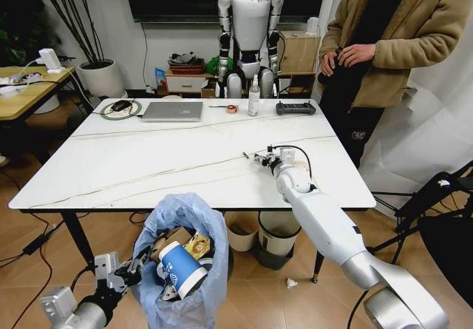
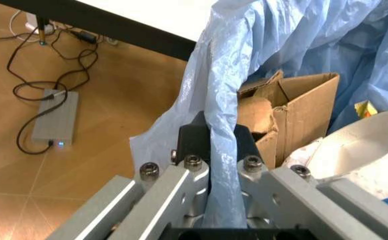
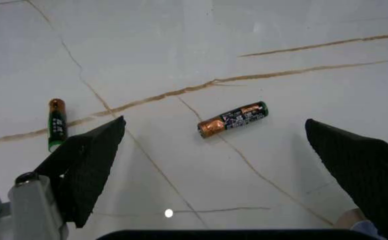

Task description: Pick up the trash bin and place the trash from the table into it.

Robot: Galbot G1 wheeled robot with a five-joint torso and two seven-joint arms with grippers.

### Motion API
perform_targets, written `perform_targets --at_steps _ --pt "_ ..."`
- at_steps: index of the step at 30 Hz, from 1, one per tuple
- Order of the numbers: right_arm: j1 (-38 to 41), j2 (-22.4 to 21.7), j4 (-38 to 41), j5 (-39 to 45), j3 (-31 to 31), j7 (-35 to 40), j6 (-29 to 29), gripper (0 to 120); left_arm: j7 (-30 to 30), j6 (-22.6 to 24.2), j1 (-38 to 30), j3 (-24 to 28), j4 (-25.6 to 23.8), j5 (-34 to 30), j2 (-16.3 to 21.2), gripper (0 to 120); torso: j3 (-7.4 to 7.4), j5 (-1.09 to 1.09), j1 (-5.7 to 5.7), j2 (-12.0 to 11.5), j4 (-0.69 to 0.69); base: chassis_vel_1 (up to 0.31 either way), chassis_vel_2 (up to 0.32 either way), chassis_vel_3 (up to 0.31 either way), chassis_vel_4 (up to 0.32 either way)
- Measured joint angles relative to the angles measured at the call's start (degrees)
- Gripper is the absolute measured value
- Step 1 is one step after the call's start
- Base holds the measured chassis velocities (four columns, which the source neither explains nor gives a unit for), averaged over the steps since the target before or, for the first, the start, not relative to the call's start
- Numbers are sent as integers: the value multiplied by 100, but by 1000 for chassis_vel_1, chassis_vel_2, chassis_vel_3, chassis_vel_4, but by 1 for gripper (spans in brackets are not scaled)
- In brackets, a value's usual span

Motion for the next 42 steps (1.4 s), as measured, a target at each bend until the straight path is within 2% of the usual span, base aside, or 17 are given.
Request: perform_targets --at_steps 8,11,14,17,19,24,26,30,31,34,42 --pt "32 -15 -63 14 -2 -99 24 97 0 0 -13 4 1 -2 -4 0 0 0 0 0 0 0 0 0 0" --pt "28 -14 -88 27 -1 -135 42 83 -1 0 -3 3 1 -2 -10 0 0 0 0 0 0 0 0 0 0" --pt "19 -14 -88 30 -2 -134 46 76 -1 0 3 -3 1 -2 -10 0 0 0 0 0 0 0 0 0 0" --pt "17 -13 -88 53 -3 -134 45 62 -1 0 5 -8 0 -2 -10 0 -1 0 0 1 0 0 0 0 0" --pt "17 -13 -89 55 -3 -135 45 58 -1 0 4 -8 0 -2 -10 0 -1 0 0 1 0 0 0 0 0" --pt "9 -41 -79 61 -15 -134 40 36 -1 -1 -10 -2 1 -3 -9 0 -1 0 0 1 0 0 0 0 0" --pt "4 -48 -74 62 -16 -134 38 33 -1 -2 -16 1 4 -3 -7 0 -1 0 0 1 0 0 0 0 0" --pt "-48 -79 -16 63 -25 -134 36 14 -1 -2 -28 6 18 -7 5 0 -1 0 0 2 0 0 0 0 0" --pt "-48 -79 -16 63 -25 -134 36 14 -1 -2 -28 6 18 -7 5 0 -1 0 0 2 0 0 0 0 0" --pt "-81 -101 35 62 -45 -137 31 2 -1 -2 -40 9 31 -14 18 0 -1 0 0 2 0 0 0 0 0" --pt "-104 -136 92 61 -74 -164 22 0 -1 -2 -63 16 58 -31 38 0 -1 0 0 1 1 0 0 0 0"
